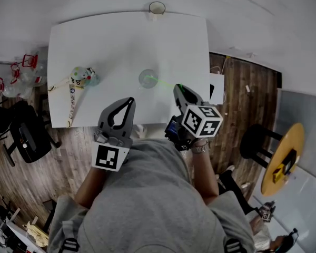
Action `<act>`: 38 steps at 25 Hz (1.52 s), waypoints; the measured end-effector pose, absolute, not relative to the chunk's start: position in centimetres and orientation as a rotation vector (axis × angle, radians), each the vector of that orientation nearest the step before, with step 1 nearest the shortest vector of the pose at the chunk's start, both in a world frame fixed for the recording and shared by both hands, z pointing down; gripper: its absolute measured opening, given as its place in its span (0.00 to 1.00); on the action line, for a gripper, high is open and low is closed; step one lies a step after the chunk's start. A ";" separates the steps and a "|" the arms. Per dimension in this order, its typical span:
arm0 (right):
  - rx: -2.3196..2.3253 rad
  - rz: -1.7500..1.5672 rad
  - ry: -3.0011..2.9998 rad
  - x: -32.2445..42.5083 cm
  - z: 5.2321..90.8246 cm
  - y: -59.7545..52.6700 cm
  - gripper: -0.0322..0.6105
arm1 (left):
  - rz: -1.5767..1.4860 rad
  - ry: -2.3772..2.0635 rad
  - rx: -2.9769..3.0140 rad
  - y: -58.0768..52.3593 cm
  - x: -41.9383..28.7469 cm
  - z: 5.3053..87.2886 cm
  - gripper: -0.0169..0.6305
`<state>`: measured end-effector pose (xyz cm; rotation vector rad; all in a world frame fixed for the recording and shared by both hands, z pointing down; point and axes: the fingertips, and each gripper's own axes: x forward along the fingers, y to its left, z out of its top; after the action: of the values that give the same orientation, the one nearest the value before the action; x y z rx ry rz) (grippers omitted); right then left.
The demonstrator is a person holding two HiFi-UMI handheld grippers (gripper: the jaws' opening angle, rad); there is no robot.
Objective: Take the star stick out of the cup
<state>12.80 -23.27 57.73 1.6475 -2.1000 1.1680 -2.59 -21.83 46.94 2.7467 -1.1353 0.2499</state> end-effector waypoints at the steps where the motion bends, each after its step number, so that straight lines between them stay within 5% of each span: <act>1: 1.654 1.160 -2.104 12.8 57.5 -23.2 0.12 | 0.244 -1.138 2.744 -21.7 -2.8 46.8 0.07; 38: 1.774 0.684 -2.307 9.3 47.5 -19.5 0.12 | 0.073 -1.197 2.814 -18.7 -6.9 43.1 0.08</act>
<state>9.33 -19.48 47.48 1.7742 -2.3074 0.6836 -6.86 -18.67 43.06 2.8136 -1.1972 0.0725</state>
